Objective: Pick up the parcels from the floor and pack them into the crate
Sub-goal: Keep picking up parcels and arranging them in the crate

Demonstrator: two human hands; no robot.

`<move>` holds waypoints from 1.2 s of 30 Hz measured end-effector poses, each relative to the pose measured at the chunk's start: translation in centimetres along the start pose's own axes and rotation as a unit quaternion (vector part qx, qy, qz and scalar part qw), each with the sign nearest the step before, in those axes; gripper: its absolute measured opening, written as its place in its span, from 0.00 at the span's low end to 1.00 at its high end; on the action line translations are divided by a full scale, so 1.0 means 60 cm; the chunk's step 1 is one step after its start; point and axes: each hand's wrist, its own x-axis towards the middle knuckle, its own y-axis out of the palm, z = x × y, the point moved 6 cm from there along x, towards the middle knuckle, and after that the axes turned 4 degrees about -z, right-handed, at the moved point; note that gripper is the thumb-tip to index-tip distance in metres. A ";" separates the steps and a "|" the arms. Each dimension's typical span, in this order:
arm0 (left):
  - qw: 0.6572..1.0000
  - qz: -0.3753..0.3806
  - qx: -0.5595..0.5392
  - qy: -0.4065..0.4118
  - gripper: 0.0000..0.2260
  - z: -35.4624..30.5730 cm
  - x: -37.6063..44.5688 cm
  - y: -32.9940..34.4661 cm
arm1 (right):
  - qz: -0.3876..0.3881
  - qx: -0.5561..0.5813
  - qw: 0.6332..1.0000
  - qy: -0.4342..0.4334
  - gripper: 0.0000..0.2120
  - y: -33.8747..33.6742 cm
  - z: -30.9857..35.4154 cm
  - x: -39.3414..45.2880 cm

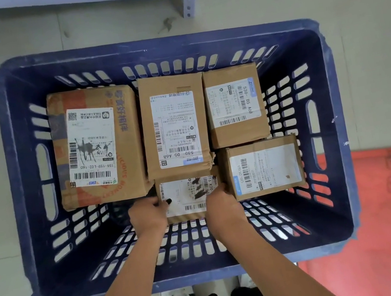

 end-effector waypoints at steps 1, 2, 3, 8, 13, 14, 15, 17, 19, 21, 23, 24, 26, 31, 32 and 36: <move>1.000 0.006 0.014 0.003 0.09 0.000 0.004 0.002 | 0.000 -0.032 0.999 -0.010 0.19 -0.003 0.007 0.008; 1.000 0.009 0.022 0.003 0.09 0.002 0.007 0.004 | 0.000 -0.059 0.998 -0.014 0.17 -0.002 0.014 0.017; 1.000 0.013 0.024 0.002 0.09 0.003 0.010 0.005 | 0.002 -0.085 0.996 -0.016 0.17 0.001 0.020 0.024; 0.999 0.048 0.024 0.009 0.09 0.006 0.016 0.008 | 0.009 -0.222 0.975 0.008 0.16 0.023 0.035 0.031; 0.991 0.122 0.049 0.028 0.11 -0.003 -0.018 -0.004 | 0.021 -0.153 0.986 0.055 0.27 0.005 0.008 -0.021; 0.990 0.126 0.062 0.033 0.12 -0.004 -0.033 -0.016 | 0.027 -0.128 0.990 0.061 0.29 -0.002 0.005 -0.038; 0.989 0.122 0.074 0.041 0.12 -0.005 -0.049 -0.032 | 0.036 -0.106 0.992 0.059 0.29 -0.009 0.004 -0.058; 0.987 0.118 0.086 0.061 0.13 -0.006 -0.085 -0.070 | 0.059 -0.070 0.995 0.042 0.28 -0.027 0.009 -0.102; 0.984 0.127 0.101 0.076 0.17 -0.005 -0.125 -0.114 | 0.065 -0.043 0.997 0.023 0.26 -0.050 0.018 -0.151; 0.982 0.118 0.120 0.090 0.19 -0.006 -0.164 -0.165 | 0.054 -0.029 0.998 0.014 0.26 -0.078 0.029 -0.205; 0.984 0.094 0.111 0.102 0.19 -0.008 -0.207 -0.223 | 0.040 -0.020 0.999 0.005 0.29 -0.105 0.041 -0.260; 0.985 0.086 0.103 0.108 0.19 -0.009 -0.229 -0.251 | 0.033 -0.010 0.999 -0.001 0.30 -0.120 0.049 -0.288; 0.987 0.072 0.089 0.112 0.20 -0.007 -0.278 -0.308 | 0.007 0.026 1.000 -0.013 0.33 -0.151 0.065 -0.349; 0.988 0.020 0.061 0.141 0.20 0.007 -0.407 -0.455 | -0.089 0.103 0.989 -0.063 0.38 -0.215 0.106 -0.511; 0.989 0.011 0.053 0.141 0.20 0.014 -0.432 -0.482 | -0.091 0.116 0.987 -0.064 0.39 -0.219 0.109 -0.542; 0.991 -0.022 0.018 0.133 0.20 0.064 -0.519 -0.571 | -0.070 0.172 0.982 -0.037 0.41 -0.206 0.101 -0.654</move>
